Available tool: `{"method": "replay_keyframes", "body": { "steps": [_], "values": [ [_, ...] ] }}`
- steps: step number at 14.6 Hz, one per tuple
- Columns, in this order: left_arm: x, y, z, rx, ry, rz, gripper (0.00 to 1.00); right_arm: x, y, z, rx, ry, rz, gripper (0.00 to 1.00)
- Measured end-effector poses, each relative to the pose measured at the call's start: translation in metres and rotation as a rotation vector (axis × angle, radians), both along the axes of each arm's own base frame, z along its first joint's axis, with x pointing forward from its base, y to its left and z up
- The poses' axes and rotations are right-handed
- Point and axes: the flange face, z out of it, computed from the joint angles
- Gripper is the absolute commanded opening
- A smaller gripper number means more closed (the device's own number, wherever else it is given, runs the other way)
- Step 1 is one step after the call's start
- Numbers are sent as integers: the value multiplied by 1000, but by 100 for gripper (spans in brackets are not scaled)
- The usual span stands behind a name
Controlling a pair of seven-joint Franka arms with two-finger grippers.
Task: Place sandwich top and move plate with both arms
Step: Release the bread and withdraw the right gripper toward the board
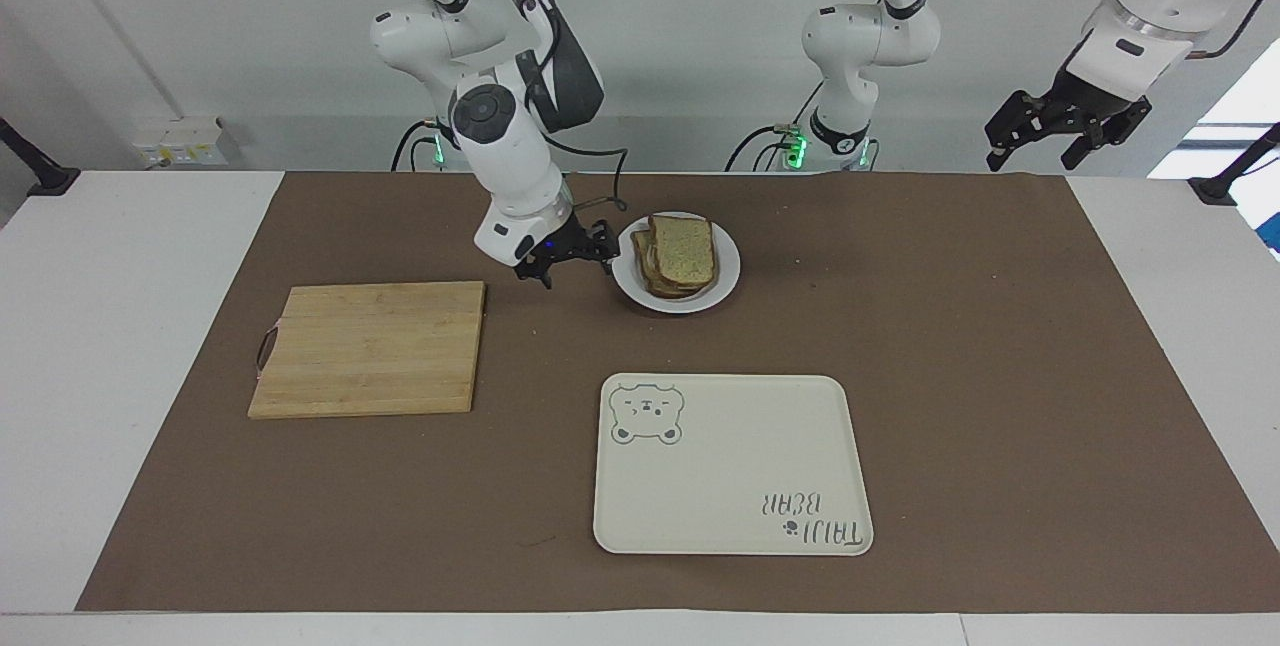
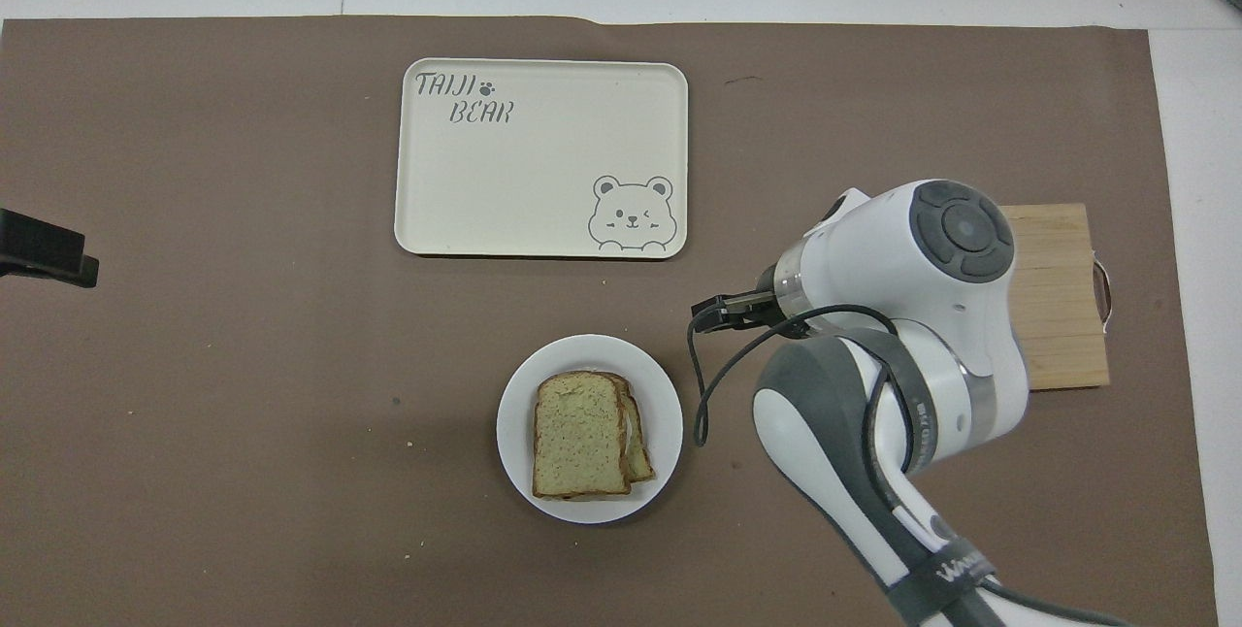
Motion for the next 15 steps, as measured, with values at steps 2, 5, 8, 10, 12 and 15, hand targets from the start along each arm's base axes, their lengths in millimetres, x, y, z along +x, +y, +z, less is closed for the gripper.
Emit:
{"method": "replay_keyframes", "body": {
  "steps": [2, 5, 8, 10, 12, 15],
  "values": [
    [0, 0, 0, 0, 0, 0, 100, 7, -25, 9, -22, -5, -24, 100],
    [0, 0, 0, 0, 0, 0, 100, 18, -56, 23, -52, 9, -52, 100],
    [0, 0, 0, 0, 0, 0, 100, 26, -80, 47, -110, 15, -53, 100],
    [0, 0, 0, 0, 0, 0, 100, 32, -98, 68, -117, 13, -77, 100],
    [0, 0, 0, 0, 0, 0, 100, 36, -123, 88, -112, -10, -119, 100],
    [0, 0, 0, 0, 0, 0, 100, 31, -157, 119, -132, -62, -163, 100]
  ]
}}
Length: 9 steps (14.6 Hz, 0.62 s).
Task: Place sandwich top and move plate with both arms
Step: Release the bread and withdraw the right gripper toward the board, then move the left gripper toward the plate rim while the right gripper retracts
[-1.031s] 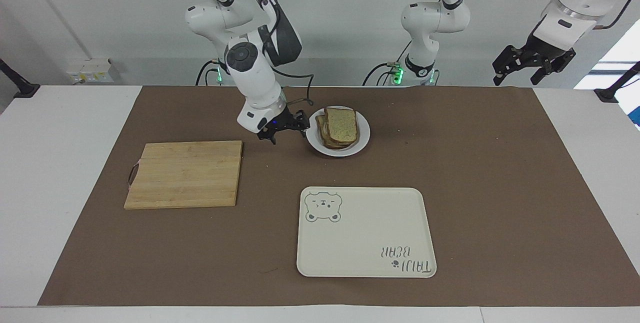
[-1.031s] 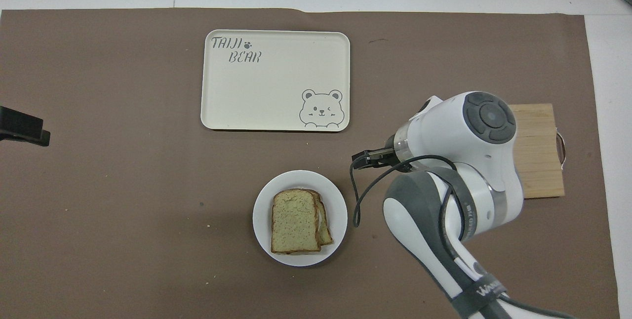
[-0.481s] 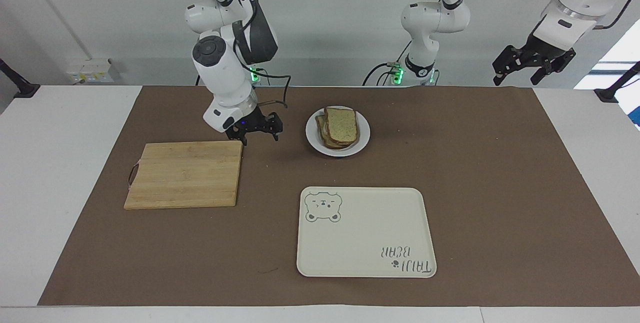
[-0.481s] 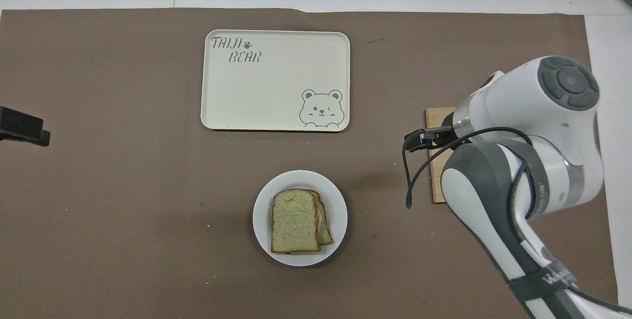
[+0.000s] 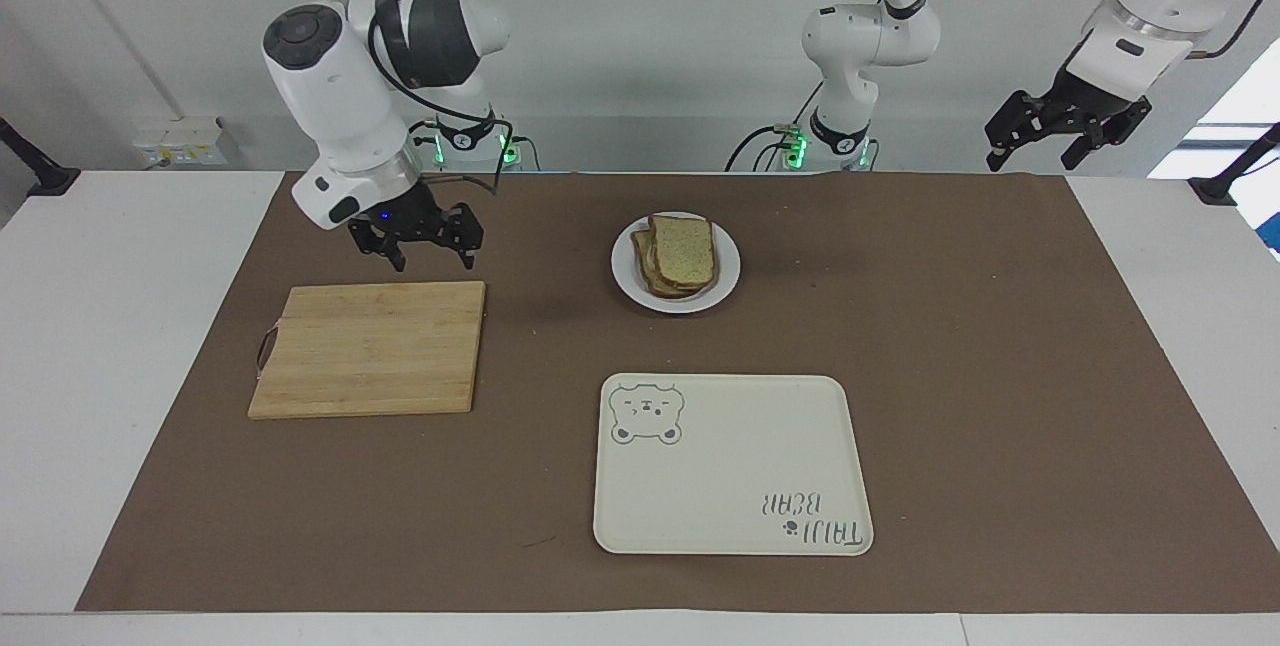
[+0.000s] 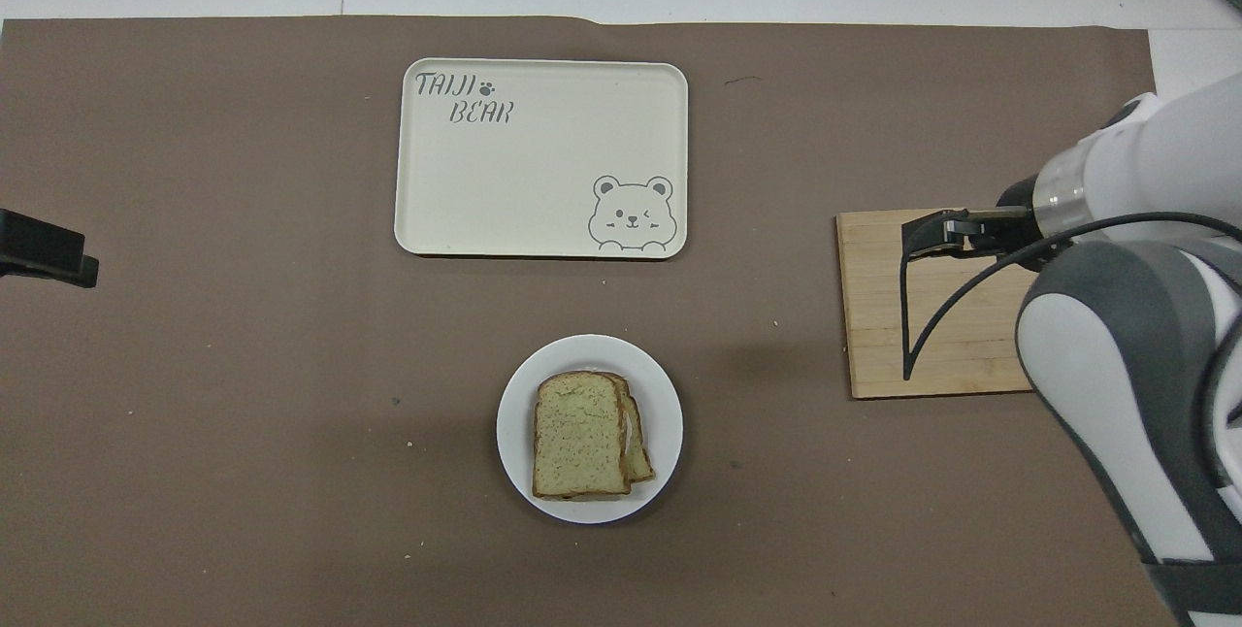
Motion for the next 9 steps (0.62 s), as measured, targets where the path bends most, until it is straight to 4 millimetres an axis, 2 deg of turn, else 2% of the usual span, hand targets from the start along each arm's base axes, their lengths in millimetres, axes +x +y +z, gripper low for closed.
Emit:
{"method": "replay_keyframes", "body": {
  "steps": [5, 7, 9],
  "values": [
    [-1, -19, -4, -17, 11, -33, 100, -10, -23, 37, -54, -68, -18, 100],
    [-2, -20, -21, -29, 26, -33, 100, -9, -33, 47, -68, -82, -30, 100],
    [1, -22, -49, -37, 22, -32, 100, -10, -37, 57, -89, -82, -31, 100]
  ]
}}
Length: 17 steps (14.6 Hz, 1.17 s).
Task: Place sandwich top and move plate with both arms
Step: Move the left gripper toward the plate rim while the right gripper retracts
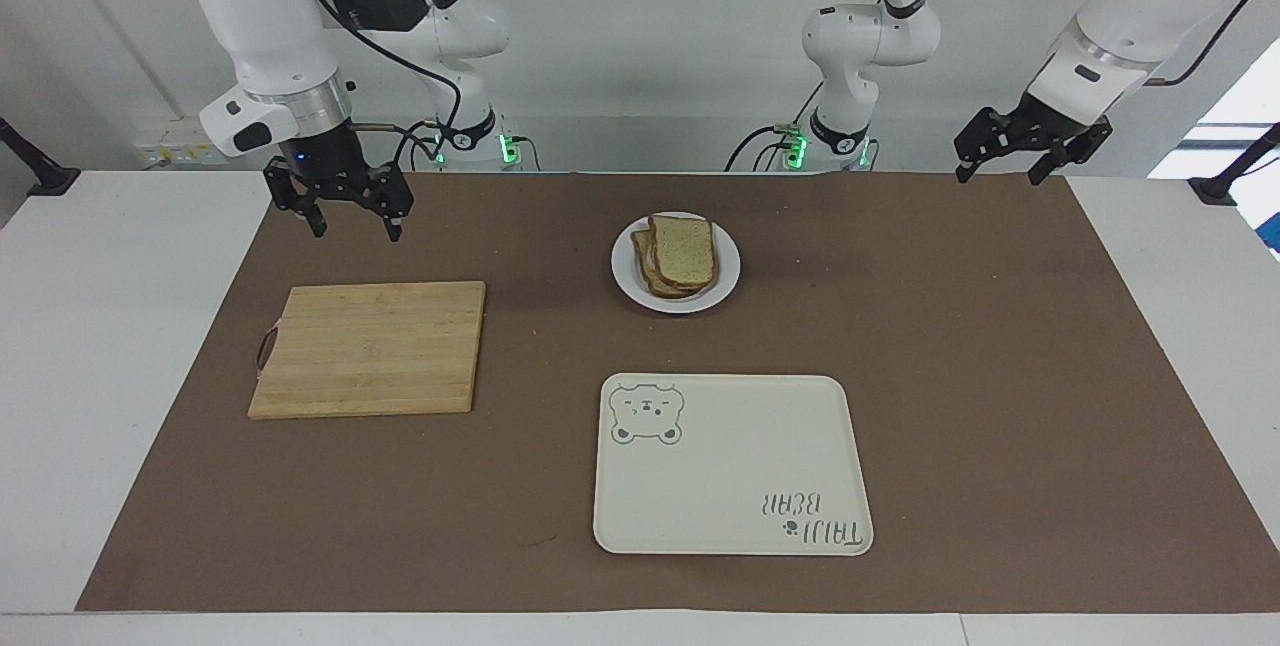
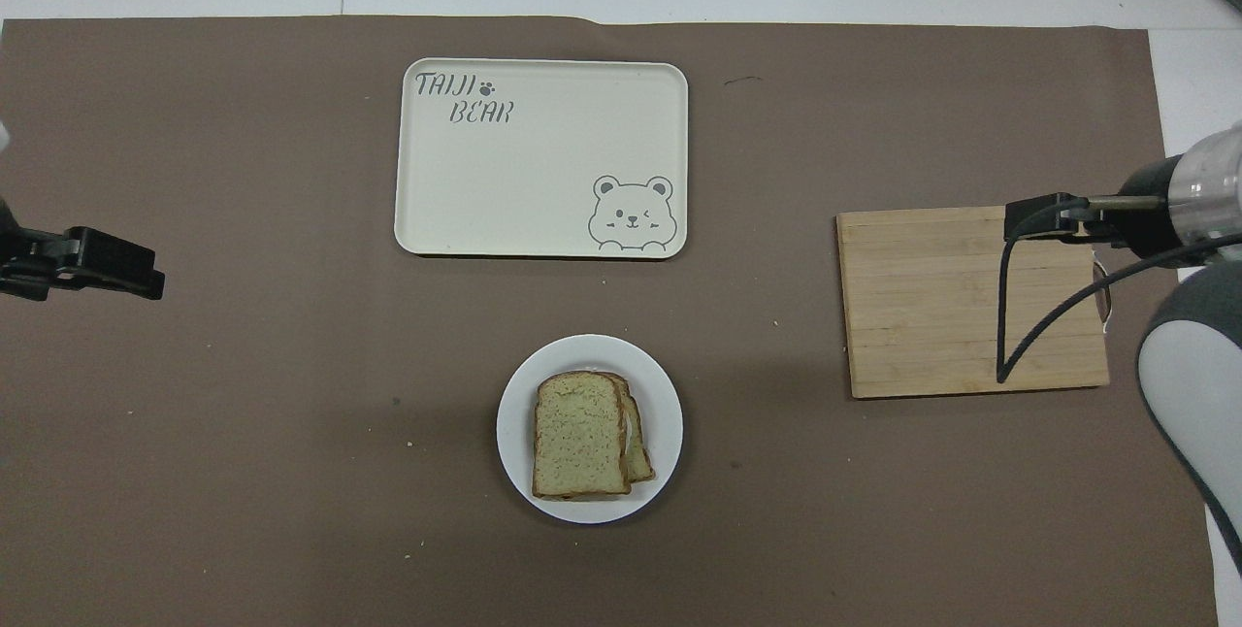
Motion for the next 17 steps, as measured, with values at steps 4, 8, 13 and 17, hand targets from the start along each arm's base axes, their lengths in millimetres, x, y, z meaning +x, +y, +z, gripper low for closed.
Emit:
{"method": "replay_keyframes", "body": {
  "steps": [4, 8, 13, 17],
  "values": [
    [1, -9, -61, -88, -4, 21, 100, -9, -4, 33, -16, 28, -7, 100],
    [-4, -16, -97, -206, -14, 23, 100, -24, -12, 62, -15, 57, -25, 100],
    [-14, -20, -137, -354, -5, -54, 100, -48, -29, 78, -12, 96, -33, 100],
    [-23, -22, -160, -428, 14, -99, 100, -52, -35, 72, -12, 114, 11, 100]
  ]
}}
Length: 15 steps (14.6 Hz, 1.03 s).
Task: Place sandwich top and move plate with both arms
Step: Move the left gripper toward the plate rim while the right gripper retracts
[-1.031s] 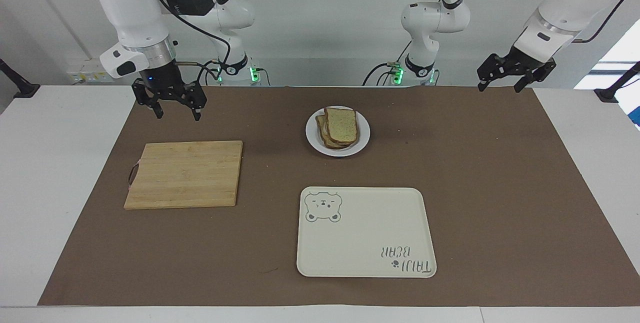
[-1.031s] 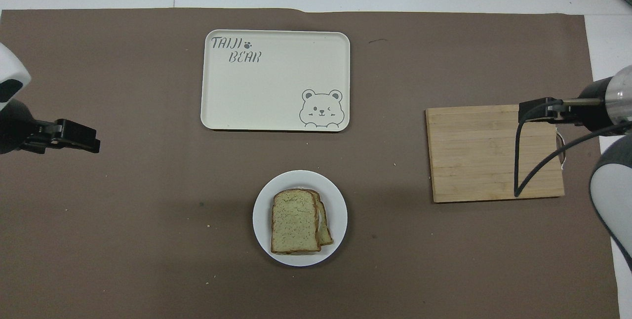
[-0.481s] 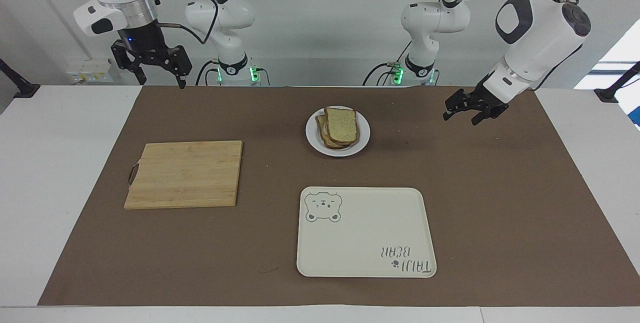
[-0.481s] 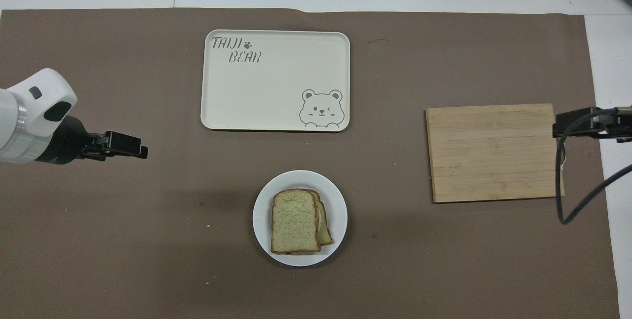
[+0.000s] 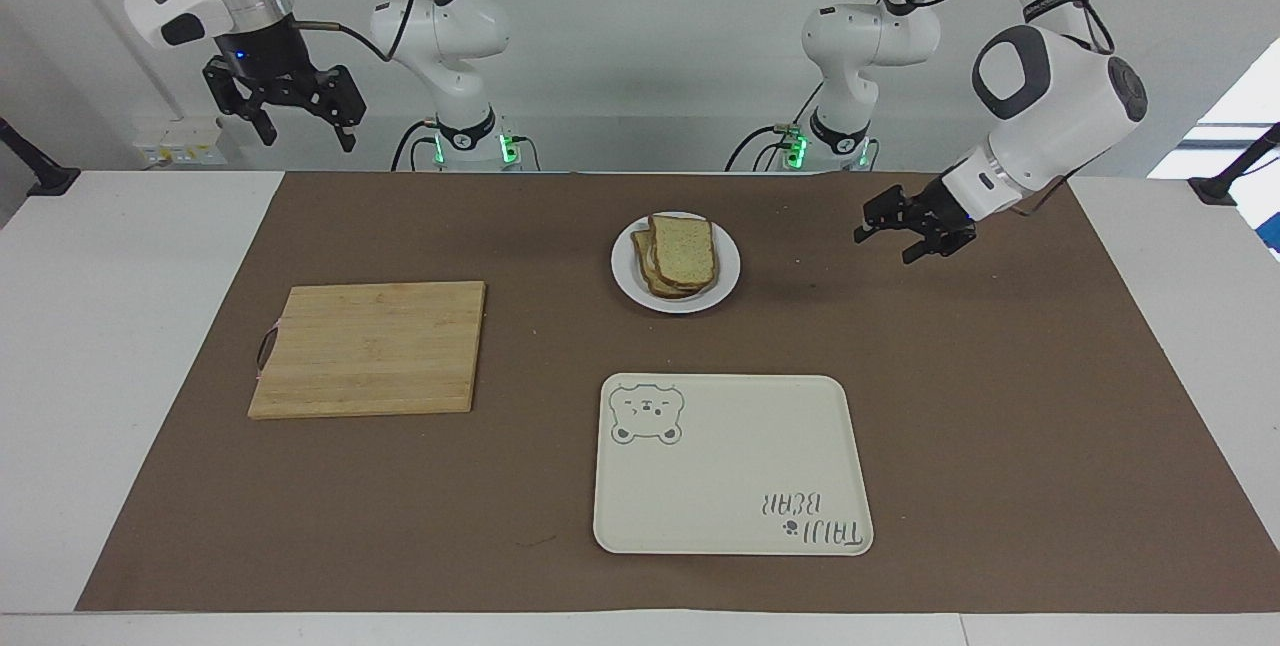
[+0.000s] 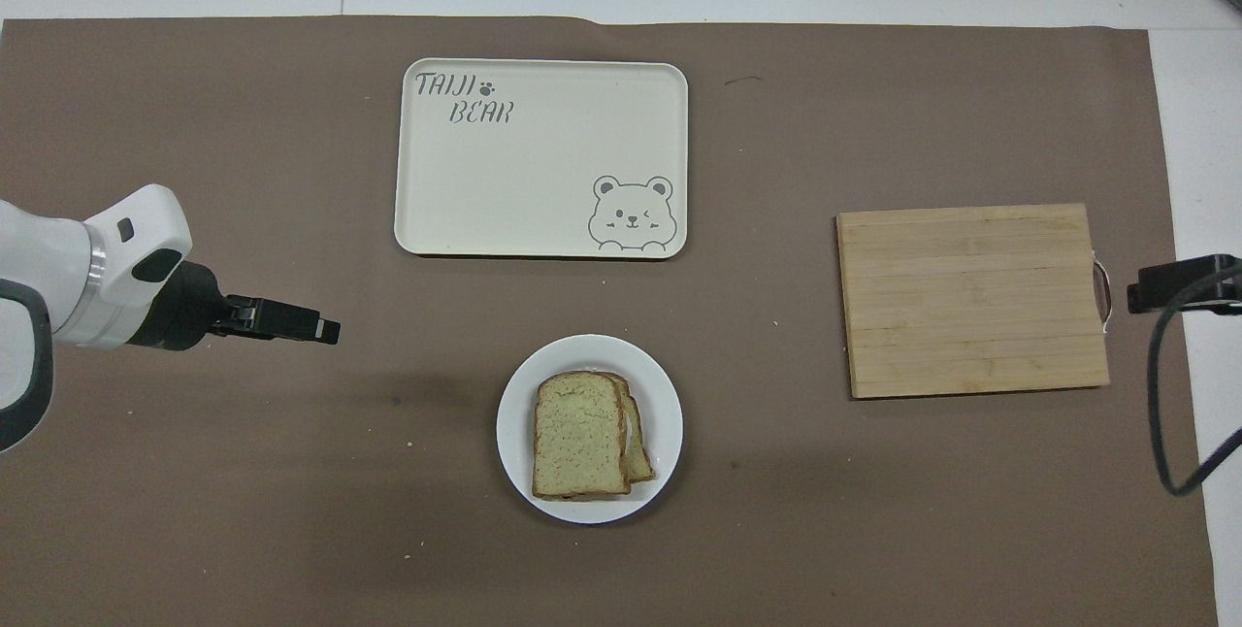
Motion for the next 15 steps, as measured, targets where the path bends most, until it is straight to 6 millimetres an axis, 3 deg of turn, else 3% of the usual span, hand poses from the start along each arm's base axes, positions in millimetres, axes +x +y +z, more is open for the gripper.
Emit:
{"method": "replay_keyframes", "body": {
  "steps": [3, 6, 12, 15],
  "values": [
    [-3, -1, -5, -20, 5, -9, 100, 0, -2, 0, 1, 3, 46, 100],
    [-9, 1, -20, -67, 9, -40, 100, -1, -18, -1, 4, 9, 36, 100],
    [-31, 15, -83, -245, 6, -1, 100, -2, -24, -2, 39, 11, 15, 100],
    [-43, -3, -110, -295, 4, 33, 100, 0, -26, -7, 39, 28, 11, 100]
  ]
}}
